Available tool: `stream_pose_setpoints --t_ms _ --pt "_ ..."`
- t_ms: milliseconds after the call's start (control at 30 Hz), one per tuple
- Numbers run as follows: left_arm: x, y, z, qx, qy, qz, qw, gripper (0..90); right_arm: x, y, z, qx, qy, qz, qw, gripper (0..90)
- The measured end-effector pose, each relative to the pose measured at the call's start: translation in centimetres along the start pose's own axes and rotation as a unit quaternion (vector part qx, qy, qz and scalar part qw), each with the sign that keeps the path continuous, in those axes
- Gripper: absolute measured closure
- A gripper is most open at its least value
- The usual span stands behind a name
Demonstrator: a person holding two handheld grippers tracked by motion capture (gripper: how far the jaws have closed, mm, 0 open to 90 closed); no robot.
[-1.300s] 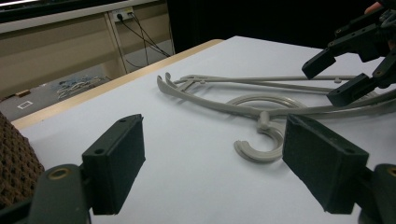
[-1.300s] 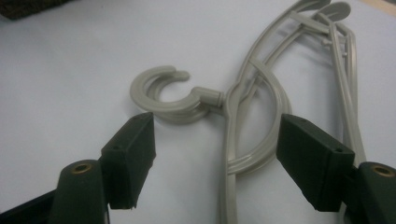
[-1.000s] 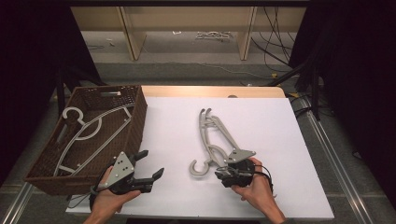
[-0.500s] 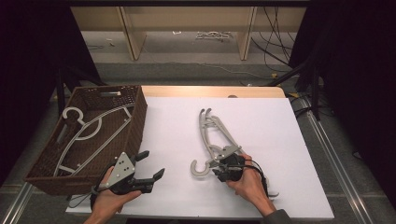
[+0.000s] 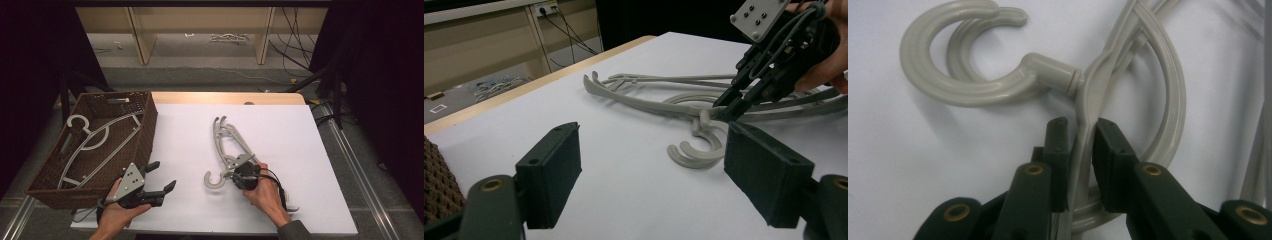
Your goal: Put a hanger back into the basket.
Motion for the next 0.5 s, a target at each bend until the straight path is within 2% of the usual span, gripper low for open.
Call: stream_pose_setpoints --t_ms 167,233,333,367,500 --pt "0.0 0.0 0.0 -0.001 0.001 -0.001 1.0 22.8 0.7 -0.1 0.4 0.009 0.004 -0.01 0.9999 79.4" --pt "0.0 0.0 0.1 -0.001 0.003 -0.001 1.0 22.9 1.2 -0.1 0.8 0.01 0.012 -0.007 0.9999 80.5" --pt "0.0 0.0 0.1 0.002 0.003 0.0 1.0 23.2 1.9 -0.3 1.2 0.03 0.017 -0.017 0.9993 82.4" --pt "0.0 0.0 0.1 0.001 0.005 0.0 1.0 23.2 2.0 -0.3 1.3 0.044 0.021 -0.015 0.9987 82.6" --pt "0.1 0.0 0.1 -0.01 0.001 0.0 0.9999 23.6 2.7 -0.7 1.6 0.063 0.022 -0.008 0.9977 82.8"
Point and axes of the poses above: each handheld gripper's, and its own axes: x roughly backward along the jaws, z roughly out of its top, y roughly to its right, the point moved 3 cm from there along -x, roughly forward along the jaws, and after that the axes turned 12 degrees about y, right-handed, at the moved point
